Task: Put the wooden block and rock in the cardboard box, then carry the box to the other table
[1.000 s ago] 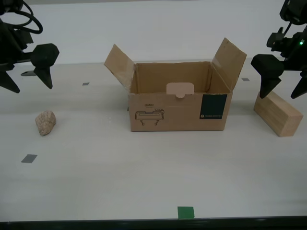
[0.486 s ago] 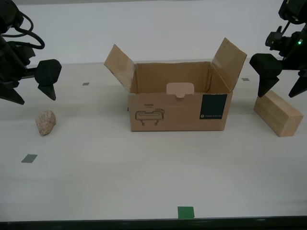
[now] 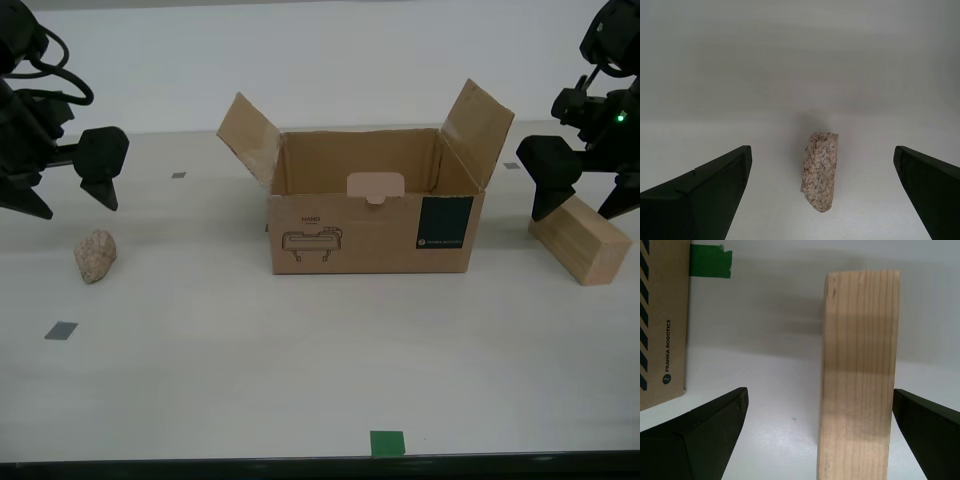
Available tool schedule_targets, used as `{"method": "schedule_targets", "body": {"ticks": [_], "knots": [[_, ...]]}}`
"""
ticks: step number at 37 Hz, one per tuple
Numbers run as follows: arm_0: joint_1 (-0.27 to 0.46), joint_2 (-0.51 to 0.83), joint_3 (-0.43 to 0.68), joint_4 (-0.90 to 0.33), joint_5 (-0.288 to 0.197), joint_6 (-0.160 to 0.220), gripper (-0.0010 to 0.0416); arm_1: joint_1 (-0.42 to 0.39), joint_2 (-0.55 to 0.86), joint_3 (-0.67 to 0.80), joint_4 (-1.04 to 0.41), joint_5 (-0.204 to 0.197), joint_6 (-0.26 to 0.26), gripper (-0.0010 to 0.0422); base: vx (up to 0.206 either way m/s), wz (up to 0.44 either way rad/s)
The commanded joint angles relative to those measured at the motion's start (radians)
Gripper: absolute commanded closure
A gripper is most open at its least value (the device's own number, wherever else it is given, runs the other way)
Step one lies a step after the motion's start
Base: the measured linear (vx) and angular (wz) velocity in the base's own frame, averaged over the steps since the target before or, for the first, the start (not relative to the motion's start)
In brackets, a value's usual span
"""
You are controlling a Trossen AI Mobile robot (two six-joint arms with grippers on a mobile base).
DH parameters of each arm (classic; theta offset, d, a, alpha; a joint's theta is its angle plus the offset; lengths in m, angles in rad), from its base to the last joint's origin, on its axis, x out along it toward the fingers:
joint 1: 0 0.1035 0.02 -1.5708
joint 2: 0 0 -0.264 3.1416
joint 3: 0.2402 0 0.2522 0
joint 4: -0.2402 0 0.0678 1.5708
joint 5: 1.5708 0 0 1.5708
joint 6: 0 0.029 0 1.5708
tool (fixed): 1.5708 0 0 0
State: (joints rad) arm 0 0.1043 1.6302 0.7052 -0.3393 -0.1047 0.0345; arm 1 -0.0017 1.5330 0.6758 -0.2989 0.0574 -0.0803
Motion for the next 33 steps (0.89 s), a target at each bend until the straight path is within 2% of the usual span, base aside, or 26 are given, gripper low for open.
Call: {"method": "schedule_targets", "body": {"ticks": [1,6,11,16,22,30,33], "knots": [[0.002,0.000,-0.001,0.002,0.002,0.007,0.0007,0.000,0.000,-0.029,0.053,-0.001,0.002,0.0023,0.000,0.000],[0.002,0.000,-0.001,0.007,0.002,0.007,0.0007,0.000,0.000,-0.072,0.163,-0.001,-0.006,0.0023,0.000,0.000],[0.002,0.000,-0.001,0.010,0.002,0.008,0.0007,0.000,0.000,-0.100,0.216,-0.001,-0.037,0.0023,0.000,0.000],[0.002,0.000,-0.001,0.010,0.002,0.008,0.0007,0.000,0.000,-0.106,0.198,-0.001,-0.015,0.0023,0.000,0.000],[0.003,0.000,-0.001,0.010,0.002,0.011,0.0007,0.000,0.000,-0.106,0.180,-0.002,0.037,0.0023,0.000,0.000],[0.004,0.000,-0.001,0.009,0.002,0.029,0.0007,0.000,0.000,-0.106,0.181,-0.002,0.051,0.0023,0.000,0.000],[0.006,0.000,-0.001,0.009,0.002,0.031,0.0007,0.000,0.000,-0.106,0.182,-0.021,0.055,0.0023,0.000,0.000]]}}
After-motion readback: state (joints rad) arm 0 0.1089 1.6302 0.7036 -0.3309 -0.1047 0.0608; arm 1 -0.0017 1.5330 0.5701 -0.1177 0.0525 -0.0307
